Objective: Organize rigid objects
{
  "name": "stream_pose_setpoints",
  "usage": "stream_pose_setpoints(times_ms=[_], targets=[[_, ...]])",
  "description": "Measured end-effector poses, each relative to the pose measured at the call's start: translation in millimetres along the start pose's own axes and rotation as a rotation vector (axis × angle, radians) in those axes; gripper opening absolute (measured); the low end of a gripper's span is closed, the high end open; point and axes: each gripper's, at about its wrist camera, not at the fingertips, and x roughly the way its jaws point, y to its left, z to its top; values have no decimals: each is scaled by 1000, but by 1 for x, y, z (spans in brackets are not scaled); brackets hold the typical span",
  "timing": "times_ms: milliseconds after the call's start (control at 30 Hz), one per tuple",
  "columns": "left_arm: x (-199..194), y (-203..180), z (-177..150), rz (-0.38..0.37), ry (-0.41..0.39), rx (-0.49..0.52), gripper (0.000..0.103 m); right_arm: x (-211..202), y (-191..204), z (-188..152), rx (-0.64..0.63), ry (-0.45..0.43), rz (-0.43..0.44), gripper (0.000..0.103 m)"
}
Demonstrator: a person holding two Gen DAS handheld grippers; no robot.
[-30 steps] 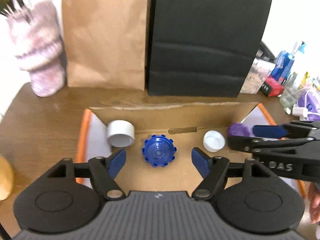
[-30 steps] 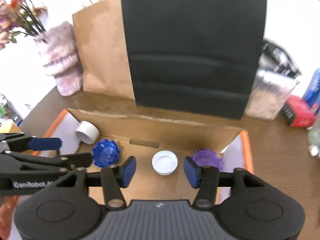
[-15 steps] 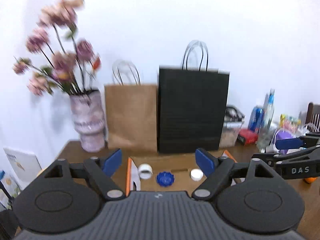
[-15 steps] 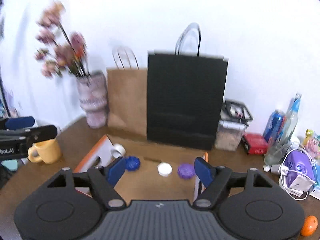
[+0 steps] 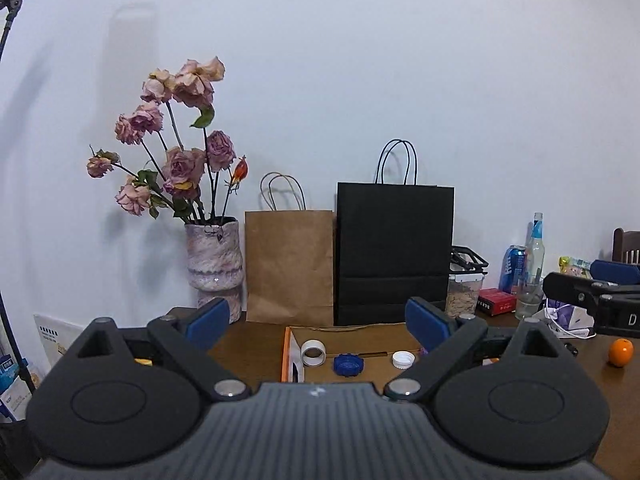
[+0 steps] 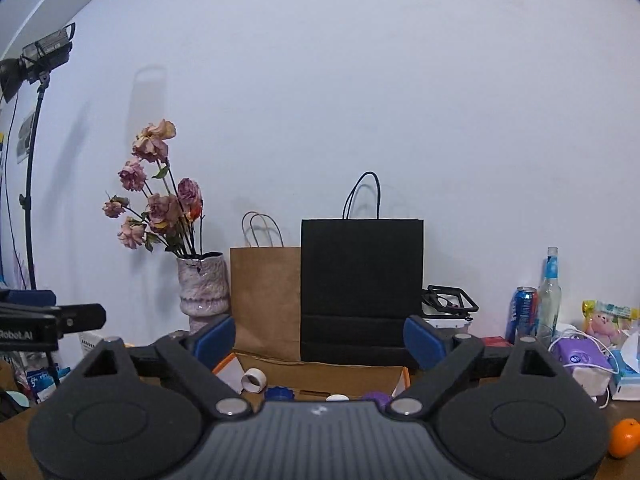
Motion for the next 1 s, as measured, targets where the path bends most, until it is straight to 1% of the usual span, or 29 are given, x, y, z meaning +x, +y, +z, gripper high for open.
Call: stream_pose_setpoints(times_ms=[167,267,333,433,533,600,667,767,800,900,1000], targets=[[-17,-2,0,1,-23,-6,97,-19,-2,-4,17,-1,-7,92],[-34,-8,-8,18,-9,21,98,-37,-4,-10,17,-4,-15,92],[-51,-13,-20,24,1,52,98,-57,-6,-19,12,-7,-29,92],[-81,-17,-43,-8,-12,69,98,-88,-8,-35,5,-17,-31,93],[-111,-21,-69,-47,-17,71,99,-123,-11,-56,0,-36,-4,97],[-131,-25,-88,-69,-18,86,99,-144,-12,-70,-1,-20,5,97],[-151,-27,-103,-76,-15,89,99,-165,-9,-83,-7,11,6,97],[-183,-22,-116,-101,-29,52,100,-198,-3,-100,4,44,12,97],[-195,-20,-121,-108,-35,43,101,-211,-1,-106,27,52,13,98],[-226,-14,-132,-100,-51,64,102,-243,7,-120,74,82,2,102],[-255,-5,-147,-88,-33,54,102,-277,19,-133,40,121,37,103]])
